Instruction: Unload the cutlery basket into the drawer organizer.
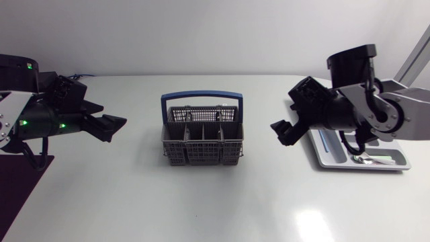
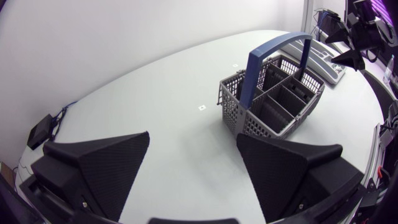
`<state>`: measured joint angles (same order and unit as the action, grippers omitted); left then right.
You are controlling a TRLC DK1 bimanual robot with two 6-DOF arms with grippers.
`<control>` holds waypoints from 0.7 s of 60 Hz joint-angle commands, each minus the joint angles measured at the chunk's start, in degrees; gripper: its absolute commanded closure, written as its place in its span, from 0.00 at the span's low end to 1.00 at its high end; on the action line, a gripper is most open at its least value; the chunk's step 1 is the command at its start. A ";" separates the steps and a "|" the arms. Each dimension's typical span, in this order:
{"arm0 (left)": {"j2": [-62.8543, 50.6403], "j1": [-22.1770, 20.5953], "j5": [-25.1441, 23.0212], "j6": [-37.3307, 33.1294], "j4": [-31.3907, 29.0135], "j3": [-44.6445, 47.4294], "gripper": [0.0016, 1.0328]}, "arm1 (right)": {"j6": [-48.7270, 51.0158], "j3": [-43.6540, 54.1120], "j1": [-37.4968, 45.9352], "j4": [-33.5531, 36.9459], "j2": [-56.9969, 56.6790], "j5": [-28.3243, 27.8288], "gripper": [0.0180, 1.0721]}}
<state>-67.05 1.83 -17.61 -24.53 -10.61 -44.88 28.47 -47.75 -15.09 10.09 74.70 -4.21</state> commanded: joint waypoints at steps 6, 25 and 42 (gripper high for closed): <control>2.97 2.83 -0.50 2.65 -0.11 3.66 0.05 | -3.16 3.63 2.79 0.28 -5.44 0.69 0.05; 12.38 2.75 3.10 6.17 4.55 8.32 0.04 | -8.08 8.11 7.36 -1.74 -15.63 3.42 0.05; 18.09 2.31 3.10 7.13 7.71 12.28 0.04 | -8.34 14.52 9.03 -2.35 -27.41 7.55 0.05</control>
<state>-50.94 4.64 -14.52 -19.03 -3.92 -35.07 22.02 -35.83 -6.50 8.29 50.04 1.89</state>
